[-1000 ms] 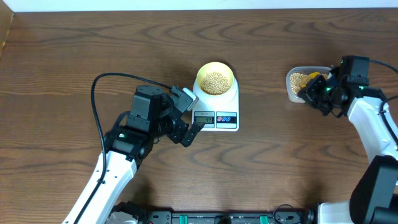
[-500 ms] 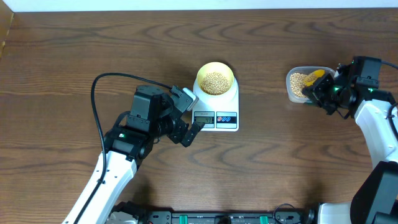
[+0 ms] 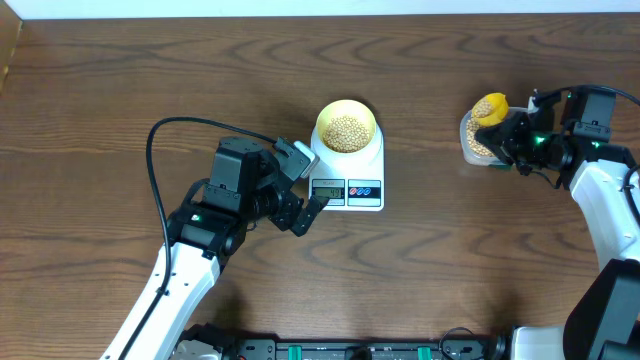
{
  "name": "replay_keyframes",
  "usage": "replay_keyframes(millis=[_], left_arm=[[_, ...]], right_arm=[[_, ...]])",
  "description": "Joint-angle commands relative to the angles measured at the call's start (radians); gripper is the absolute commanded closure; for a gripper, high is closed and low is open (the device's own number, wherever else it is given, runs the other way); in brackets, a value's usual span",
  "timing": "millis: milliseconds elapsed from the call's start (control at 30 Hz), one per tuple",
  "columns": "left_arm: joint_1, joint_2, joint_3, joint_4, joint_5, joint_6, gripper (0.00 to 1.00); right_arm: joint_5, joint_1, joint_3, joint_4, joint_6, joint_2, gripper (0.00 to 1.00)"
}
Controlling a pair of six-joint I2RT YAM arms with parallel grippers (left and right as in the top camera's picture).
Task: Scoop item into bowl and weigh 50g on scale
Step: 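Lift the filled yellow scoop up out of the soybean tub, then carry the scoop left over the yellow bowl on the scale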
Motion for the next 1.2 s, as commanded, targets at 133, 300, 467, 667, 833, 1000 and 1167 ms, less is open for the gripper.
replay_keyframes(millis=[133, 300, 467, 667, 833, 1000, 1167], left_arm=[[0.003, 0.006, -0.011, -0.003, 0.01, 0.021, 0.0], [0.003, 0.006, -0.011, -0.003, 0.01, 0.021, 0.0], [0.003, 0.006, -0.011, -0.003, 0.01, 0.02, 0.0], [0.003, 0.006, -0.011, -0.003, 0.01, 0.02, 0.0], [0.003, 0.006, -0.011, -0.003, 0.01, 0.02, 0.0], [0.003, 0.006, -0.011, -0.003, 0.01, 0.02, 0.0], [0.003, 0.006, -0.011, -0.003, 0.01, 0.021, 0.0]], right_arm=[[-0.083, 0.008, 0.003, 0.016, -0.05, -0.023, 0.99], [-0.101, 0.024, 0.003, 0.031, -0.053, -0.023, 0.99], [-0.101, 0.051, 0.003, 0.048, -0.053, -0.023, 0.99], [-0.1, 0.092, 0.003, 0.117, -0.048, -0.023, 0.99], [-0.092, 0.133, 0.003, 0.168, -0.04, -0.023, 0.99], [-0.074, 0.17, 0.003, 0.214, -0.004, -0.023, 0.99], [-0.074, 0.201, 0.003, 0.23, 0.003, -0.023, 0.99]])
